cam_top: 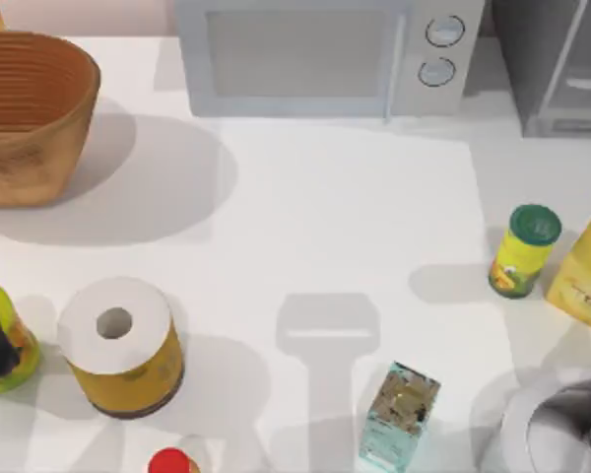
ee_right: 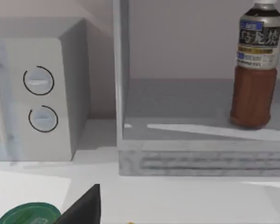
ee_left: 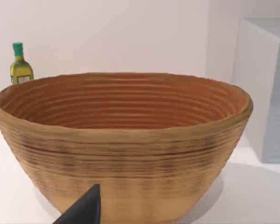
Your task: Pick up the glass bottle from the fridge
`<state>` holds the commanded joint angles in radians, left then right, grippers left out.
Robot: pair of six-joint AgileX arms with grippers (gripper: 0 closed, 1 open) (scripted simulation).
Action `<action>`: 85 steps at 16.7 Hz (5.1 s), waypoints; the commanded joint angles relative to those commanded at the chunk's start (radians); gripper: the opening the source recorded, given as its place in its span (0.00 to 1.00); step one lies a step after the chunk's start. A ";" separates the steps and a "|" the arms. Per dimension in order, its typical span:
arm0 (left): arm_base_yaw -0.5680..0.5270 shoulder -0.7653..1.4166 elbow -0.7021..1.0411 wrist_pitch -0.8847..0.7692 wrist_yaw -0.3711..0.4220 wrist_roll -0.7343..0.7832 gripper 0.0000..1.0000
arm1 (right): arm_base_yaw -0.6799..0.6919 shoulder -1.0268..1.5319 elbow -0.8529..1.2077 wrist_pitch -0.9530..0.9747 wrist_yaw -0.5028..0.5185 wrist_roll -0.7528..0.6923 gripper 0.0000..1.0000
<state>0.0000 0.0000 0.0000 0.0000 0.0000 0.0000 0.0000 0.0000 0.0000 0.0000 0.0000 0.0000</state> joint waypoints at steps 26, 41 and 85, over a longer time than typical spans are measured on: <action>0.000 0.000 0.000 0.000 0.000 0.000 1.00 | -0.511 1.724 0.170 1.547 -0.493 0.018 1.00; 0.000 0.000 0.000 0.000 0.000 0.000 1.00 | -0.360 1.807 0.408 1.589 -0.480 0.038 1.00; 0.000 0.000 0.000 0.000 0.000 0.000 1.00 | -0.275 2.290 1.355 0.932 -0.238 0.002 0.00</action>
<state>0.0000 0.0000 0.0000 0.0000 0.0000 0.0000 -0.2750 2.2900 1.3550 0.9323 -0.2383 0.0023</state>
